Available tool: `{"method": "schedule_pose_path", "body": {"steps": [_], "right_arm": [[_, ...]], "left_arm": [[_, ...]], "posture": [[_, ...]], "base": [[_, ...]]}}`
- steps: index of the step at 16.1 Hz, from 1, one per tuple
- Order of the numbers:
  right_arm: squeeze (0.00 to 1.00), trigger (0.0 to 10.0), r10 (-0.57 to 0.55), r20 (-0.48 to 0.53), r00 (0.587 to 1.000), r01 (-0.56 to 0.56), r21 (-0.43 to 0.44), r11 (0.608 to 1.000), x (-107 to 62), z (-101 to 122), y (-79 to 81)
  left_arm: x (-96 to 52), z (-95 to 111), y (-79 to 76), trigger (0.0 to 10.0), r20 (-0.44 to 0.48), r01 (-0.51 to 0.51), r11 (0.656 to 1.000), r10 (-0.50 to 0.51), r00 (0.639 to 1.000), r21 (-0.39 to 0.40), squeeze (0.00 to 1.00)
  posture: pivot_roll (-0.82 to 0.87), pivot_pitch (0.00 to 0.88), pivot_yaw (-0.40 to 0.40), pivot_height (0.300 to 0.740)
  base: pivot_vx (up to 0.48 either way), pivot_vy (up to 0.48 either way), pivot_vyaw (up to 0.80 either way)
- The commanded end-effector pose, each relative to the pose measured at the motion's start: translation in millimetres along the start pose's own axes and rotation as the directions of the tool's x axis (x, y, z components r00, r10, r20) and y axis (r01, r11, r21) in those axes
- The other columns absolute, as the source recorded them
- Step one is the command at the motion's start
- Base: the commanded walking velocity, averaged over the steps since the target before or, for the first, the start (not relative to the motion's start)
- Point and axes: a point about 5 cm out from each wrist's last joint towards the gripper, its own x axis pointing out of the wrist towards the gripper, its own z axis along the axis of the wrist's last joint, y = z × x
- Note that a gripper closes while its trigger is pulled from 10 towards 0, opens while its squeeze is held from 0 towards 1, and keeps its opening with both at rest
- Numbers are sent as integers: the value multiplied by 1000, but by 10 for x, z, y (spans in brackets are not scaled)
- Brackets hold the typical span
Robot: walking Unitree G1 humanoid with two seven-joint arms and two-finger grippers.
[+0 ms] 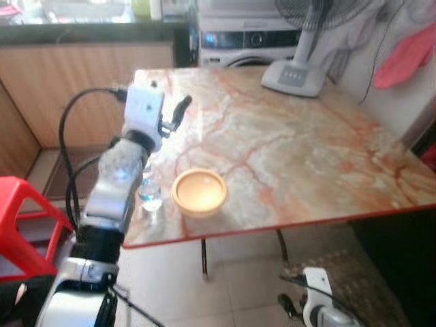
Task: Restocking fridge
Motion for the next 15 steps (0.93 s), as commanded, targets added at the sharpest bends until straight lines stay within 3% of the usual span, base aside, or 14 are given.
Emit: {"method": "schedule_pose_path", "body": {"steps": [1,3,4,5,6,7,9,11,13,15], "right_arm": [[0,10000,-4,-2,1000,4,-2,1000,-1,8,-8],[0,10000,-3,-3,1000,3,-5,1000,-1,10,-6],[0,10000,-3,-4,1000,3,-6,1000,-1,11,-7],[0,10000,-2,-12,1000,2,-21,1000,-2,11,-10],[0,10000,-1,-15,1000,1,-30,1000,-2,12,-11],[0,10000,-2,-13,1000,2,-22,1000,-1,11,-9],[0,10000,0,-13,1000,0,-19,1000,0,10,-5],[0,10000,2,-16,1000,-2,-23,1000,0,10,-4],[0,10000,1,-17,1000,-1,-24,1000,-1,7,-7],[0,10000,0,-19,1000,0,-27,1000,-3,0,-15]], "left_arm": [[58,255,1,10000,-2,49,994,-49,999,-93,0],[43,186,22,10000,-209,75,992,-95,973,-105,0],[-28,145,9,10000,-325,176,984,-172,930,-18,0],[-86,164,-49,10000,-352,303,949,-255,901,89,0],[-152,129,-99,10000,-409,399,907,-315,856,138,0],[-205,88,-81,10000,-478,432,888,-315,820,156,0],[-220,117,55,10000,-530,433,878,-274,803,202,0],[-248,175,91,10000,-549,466,858,-287,785,217,0],[-281,164,163,10000,-566,440,878,-268,780,191,0],[-276,96,179,10000,-527,335,942,-265,808,40,0]], "posture": [[151,0,-66,740],[161,0,-68,740],[168,0,-67,740],[179,0,-70,740],[181,0,-66,740],[180,0,-63,740],[189,0,-64,740],[194,0,-63,740],[191,0,-62,740],[177,0,-65,740]], "base": [[0,0,0],[0,0,0],[0,0,0],[0,0,0],[0,0,0],[0,0,0],[0,0,0],[0,0,0],[0,0,0],[0,0,0]]}}
